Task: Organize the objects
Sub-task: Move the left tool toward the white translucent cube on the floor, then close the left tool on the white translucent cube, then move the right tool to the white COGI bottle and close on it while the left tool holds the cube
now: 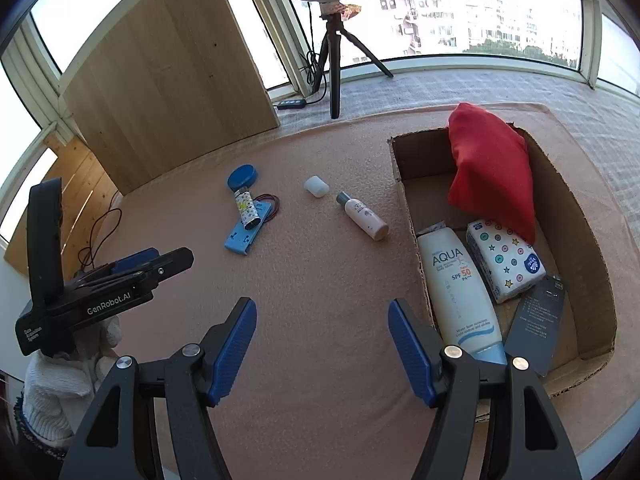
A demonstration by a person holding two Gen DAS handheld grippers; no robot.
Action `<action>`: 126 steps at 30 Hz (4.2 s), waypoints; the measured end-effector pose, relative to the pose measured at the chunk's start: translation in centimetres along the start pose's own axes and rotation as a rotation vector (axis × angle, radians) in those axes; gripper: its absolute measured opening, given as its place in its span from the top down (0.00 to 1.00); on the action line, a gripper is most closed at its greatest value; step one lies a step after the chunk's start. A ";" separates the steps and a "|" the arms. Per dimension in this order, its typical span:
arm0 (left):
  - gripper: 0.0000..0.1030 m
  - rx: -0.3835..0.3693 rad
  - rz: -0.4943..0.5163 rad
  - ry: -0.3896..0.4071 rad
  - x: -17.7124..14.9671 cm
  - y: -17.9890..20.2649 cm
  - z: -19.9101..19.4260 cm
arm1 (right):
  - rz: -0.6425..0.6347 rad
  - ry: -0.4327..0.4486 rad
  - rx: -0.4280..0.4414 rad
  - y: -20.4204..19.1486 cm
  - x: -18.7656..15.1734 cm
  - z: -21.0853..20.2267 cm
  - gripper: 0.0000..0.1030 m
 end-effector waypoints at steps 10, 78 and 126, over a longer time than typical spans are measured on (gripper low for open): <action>0.25 0.018 -0.177 -0.010 2.1 -2.7 2.7 | -0.026 -0.009 -0.017 0.3 0.4 0.1 0.37; 0.82 -0.123 0.214 -0.146 -2.2 7.1 8.6 | 0.068 -0.049 0.075 4.2 1.0 -0.2 0.37; 0.51 -0.186 0.080 -0.136 -5.1 1.8 4.8 | -0.227 -0.492 -0.184 1.7 6.0 14.9 0.68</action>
Point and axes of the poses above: each gripper's, at about its wrist camera, not at the fingertips, and z roughly the way its jaws point, y to its right, x to its top, the point moved 8 cm from there along z, roughly the way its jaws point, and after that the axes turned 8 degrees about x, right-handed, at the moved point
